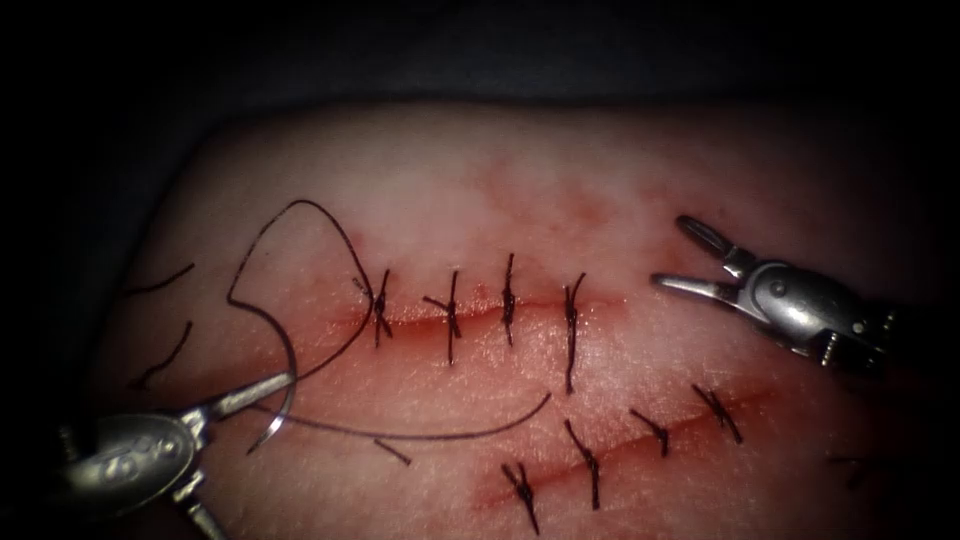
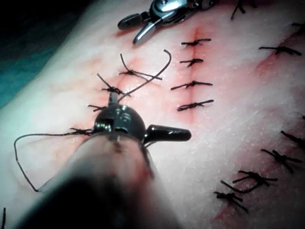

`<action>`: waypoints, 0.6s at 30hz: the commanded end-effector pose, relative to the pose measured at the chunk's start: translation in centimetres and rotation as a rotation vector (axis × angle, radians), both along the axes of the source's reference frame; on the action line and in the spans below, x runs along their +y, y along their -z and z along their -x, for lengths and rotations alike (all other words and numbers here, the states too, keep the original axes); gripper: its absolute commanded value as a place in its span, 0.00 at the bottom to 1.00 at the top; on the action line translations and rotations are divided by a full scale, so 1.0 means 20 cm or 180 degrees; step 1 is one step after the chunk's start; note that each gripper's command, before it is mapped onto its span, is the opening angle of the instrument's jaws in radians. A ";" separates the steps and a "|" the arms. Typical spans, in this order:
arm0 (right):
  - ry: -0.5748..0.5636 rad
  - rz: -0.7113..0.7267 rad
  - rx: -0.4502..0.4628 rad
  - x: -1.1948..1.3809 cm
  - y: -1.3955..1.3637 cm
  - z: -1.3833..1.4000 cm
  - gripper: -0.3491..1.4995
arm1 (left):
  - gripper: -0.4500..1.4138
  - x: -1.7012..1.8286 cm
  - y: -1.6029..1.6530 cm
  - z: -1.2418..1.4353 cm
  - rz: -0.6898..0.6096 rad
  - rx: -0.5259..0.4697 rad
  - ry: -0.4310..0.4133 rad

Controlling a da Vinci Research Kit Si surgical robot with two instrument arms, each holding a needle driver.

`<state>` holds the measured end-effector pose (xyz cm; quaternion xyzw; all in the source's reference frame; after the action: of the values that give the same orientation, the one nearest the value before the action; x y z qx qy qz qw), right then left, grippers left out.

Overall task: Wound Closure
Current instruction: Set working end out of the way

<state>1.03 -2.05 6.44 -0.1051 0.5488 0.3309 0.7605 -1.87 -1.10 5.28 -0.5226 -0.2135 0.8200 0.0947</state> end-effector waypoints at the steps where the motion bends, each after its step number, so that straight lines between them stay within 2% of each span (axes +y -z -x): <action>1: 0.0006 0.0009 0.0006 0.002 -0.002 -0.005 0.43 | 0.79 0.000 -0.005 0.006 -0.0014 0.0018 -0.0031; 3: 0.0033 0.0006 -0.0014 0.000 -0.004 -0.006 0.40 | 0.78 -0.007 -0.018 0.014 -0.0112 0.0022 -0.0049; 10: 0.0073 -0.0017 -0.0108 -0.005 -0.008 -0.007 0.32 | 0.78 -0.025 -0.057 0.029 -0.0415 0.0053 -0.0037; 13: 0.0083 -0.0017 -0.0121 -0.006 -0.009 -0.008 0.30 | 0.78 -0.028 -0.072 0.031 -0.0651 0.0107 -0.0066; 18: 0.0090 -0.0023 -0.0134 -0.006 -0.009 -0.009 0.27 | 0.80 -0.029 -0.093 0.026 -0.0627 0.0404 -0.0106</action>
<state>1.10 -2.22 6.59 -0.1008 0.5305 0.3203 0.7783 -2.28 -1.74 7.15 -0.4463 -0.2940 0.8329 0.1438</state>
